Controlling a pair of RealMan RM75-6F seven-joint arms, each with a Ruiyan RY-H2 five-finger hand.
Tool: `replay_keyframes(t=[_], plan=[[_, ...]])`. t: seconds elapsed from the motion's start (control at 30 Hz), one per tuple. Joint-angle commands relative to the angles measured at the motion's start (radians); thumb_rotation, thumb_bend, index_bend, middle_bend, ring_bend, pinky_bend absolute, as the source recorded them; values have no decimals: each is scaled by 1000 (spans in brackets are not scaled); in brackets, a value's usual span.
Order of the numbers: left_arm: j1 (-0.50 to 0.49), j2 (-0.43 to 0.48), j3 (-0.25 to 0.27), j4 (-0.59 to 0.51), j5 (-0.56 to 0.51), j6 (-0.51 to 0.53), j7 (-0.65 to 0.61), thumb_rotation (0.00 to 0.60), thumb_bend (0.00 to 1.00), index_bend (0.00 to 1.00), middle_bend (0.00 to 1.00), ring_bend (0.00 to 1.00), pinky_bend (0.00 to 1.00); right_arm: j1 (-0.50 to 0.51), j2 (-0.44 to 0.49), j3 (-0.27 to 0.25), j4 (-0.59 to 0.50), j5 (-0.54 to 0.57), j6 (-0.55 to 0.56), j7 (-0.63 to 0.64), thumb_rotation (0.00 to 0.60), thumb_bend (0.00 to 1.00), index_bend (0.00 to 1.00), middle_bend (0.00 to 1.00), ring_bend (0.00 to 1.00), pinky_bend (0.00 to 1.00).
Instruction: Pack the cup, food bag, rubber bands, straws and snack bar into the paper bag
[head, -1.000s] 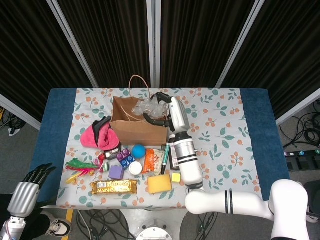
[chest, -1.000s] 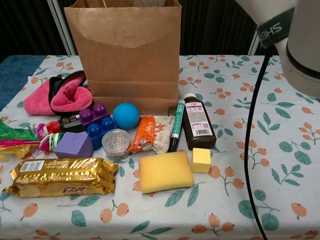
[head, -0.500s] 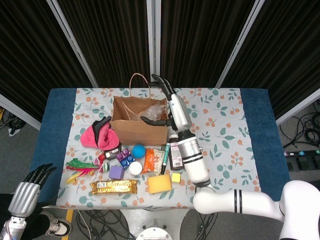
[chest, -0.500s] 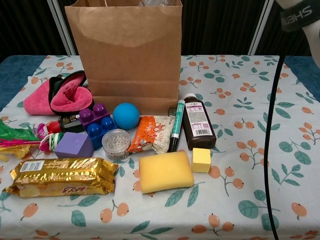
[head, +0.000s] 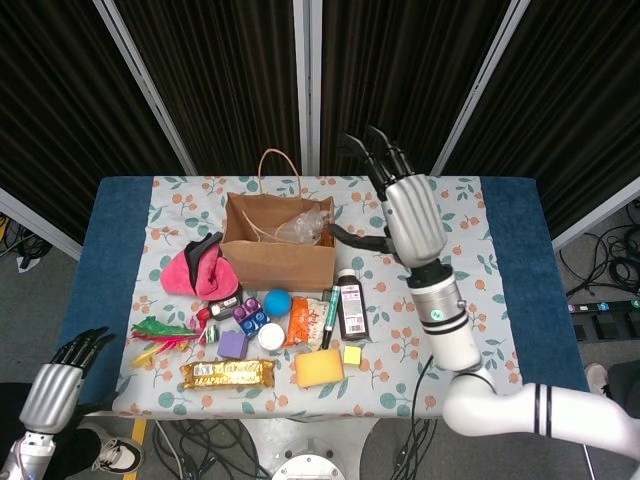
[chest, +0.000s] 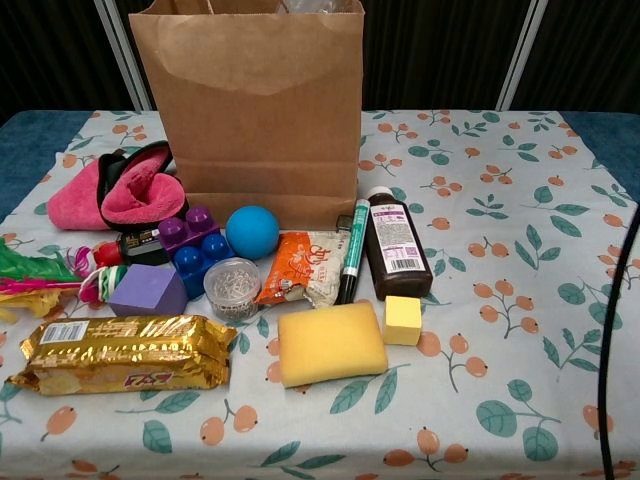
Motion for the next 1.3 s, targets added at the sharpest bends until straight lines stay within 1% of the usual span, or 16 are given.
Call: replay_keyframes(t=[0.03, 0.1, 0.2, 0.27, 0.4, 0.53, 0.6, 0.73, 0.9, 0.97, 1.2, 1.3], plan=[[-2, 0, 2, -2, 4, -3, 3, 600, 87, 225, 227, 153, 245, -138, 206, -147, -101, -75, -1, -185, 600, 18, 100, 257, 70, 114], [-4, -1, 6, -2, 10, -3, 8, 600, 87, 225, 227, 153, 246, -188, 249, -205, -116, -96, -2, -177, 600, 16, 110, 264, 78, 114], [-5, 2, 7, -8, 12, -4, 12, 600, 87, 225, 227, 153, 246, -257, 281, -281, -123, -114, 4, -133, 600, 13, 111, 262, 79, 114], [-7, 6, 10, -17, 14, -10, 14, 600, 87, 226, 227, 153, 246, -302, 292, -331, -107, -140, 15, -106, 600, 12, 111, 258, 79, 113], [-16, 17, 24, -38, 29, -29, 30, 600, 87, 225, 227, 153, 246, -366, 323, -402, -68, -183, 29, -89, 600, 6, 111, 256, 78, 113], [-34, 31, 41, -89, 42, -70, 47, 600, 87, 230, 235, 153, 248, -415, 357, -453, -18, -221, 47, -114, 600, 0, 111, 248, 72, 113], [-51, 47, 54, -132, 55, -103, 65, 600, 87, 245, 250, 153, 255, -438, 372, -462, -21, -217, 57, -95, 600, 0, 111, 246, 71, 113], [-90, 67, 79, -213, 97, -169, 130, 600, 88, 298, 269, 175, 280, -467, 394, -459, -25, -232, 88, -56, 600, 0, 111, 248, 71, 113], [-140, 44, 93, -290, 132, -260, 203, 600, 90, 321, 310, 217, 317, -484, 410, -450, -18, -245, 99, -22, 600, 0, 111, 253, 74, 113], [-155, 27, 85, -306, 124, -288, 221, 600, 91, 326, 320, 227, 326, -487, 411, -447, -12, -242, 97, -12, 600, 0, 111, 255, 75, 113], [-192, -38, 24, -336, 40, -359, 276, 600, 97, 331, 324, 237, 336, -498, 405, -441, 22, -233, 80, 28, 600, 1, 111, 256, 76, 113], [-201, -57, 11, -343, 4, -387, 309, 600, 101, 336, 333, 258, 352, -501, 405, -437, 32, -236, 77, 44, 600, 2, 111, 256, 76, 113]])
